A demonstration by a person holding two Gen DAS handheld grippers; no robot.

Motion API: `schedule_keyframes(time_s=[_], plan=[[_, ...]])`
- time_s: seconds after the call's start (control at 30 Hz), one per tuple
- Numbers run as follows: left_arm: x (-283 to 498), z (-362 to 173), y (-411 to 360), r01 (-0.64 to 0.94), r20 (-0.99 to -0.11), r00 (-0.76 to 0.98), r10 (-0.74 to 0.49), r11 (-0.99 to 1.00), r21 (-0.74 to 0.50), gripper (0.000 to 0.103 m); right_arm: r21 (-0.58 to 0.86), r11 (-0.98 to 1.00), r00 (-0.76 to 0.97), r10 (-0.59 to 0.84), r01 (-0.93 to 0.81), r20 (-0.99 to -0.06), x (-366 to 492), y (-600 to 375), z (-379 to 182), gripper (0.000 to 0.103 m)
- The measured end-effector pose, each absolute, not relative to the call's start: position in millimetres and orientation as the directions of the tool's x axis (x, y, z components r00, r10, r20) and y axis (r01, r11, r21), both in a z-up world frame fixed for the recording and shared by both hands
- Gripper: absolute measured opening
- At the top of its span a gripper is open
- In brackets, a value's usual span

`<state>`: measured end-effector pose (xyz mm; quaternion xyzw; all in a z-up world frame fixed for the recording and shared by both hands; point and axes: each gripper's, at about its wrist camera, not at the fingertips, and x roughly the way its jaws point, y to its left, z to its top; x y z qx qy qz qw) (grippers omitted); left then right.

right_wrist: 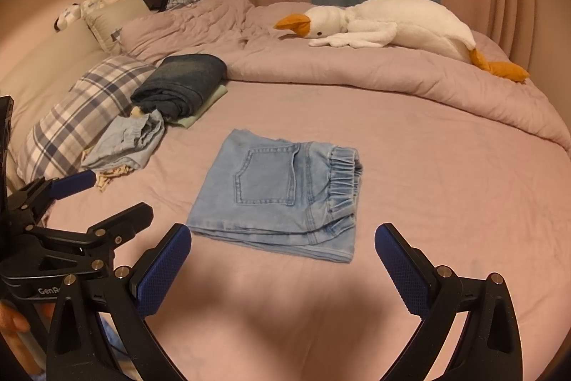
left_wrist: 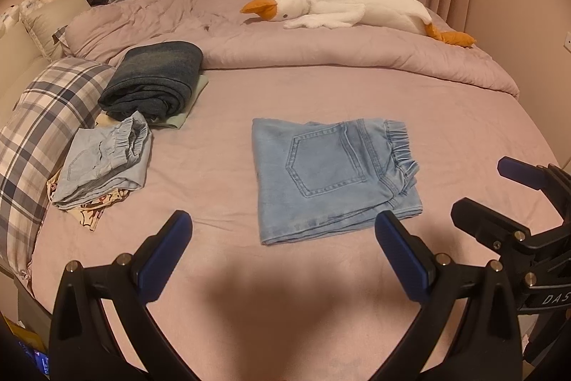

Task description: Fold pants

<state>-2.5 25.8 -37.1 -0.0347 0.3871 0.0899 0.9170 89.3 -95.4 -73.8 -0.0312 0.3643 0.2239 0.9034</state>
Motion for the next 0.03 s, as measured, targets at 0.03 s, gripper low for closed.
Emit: schedule_keyframes(time_s=[0.03], plan=[[-1.9, -36.7, 26.7, -0.192, -0.716, 0.684, 0.139, 0.981, 0.007, 0.102, 0.106, 0.897, 0.635, 0.382, -0.428, -0.672, 89.5, -95.7, -73.2, 0.102]])
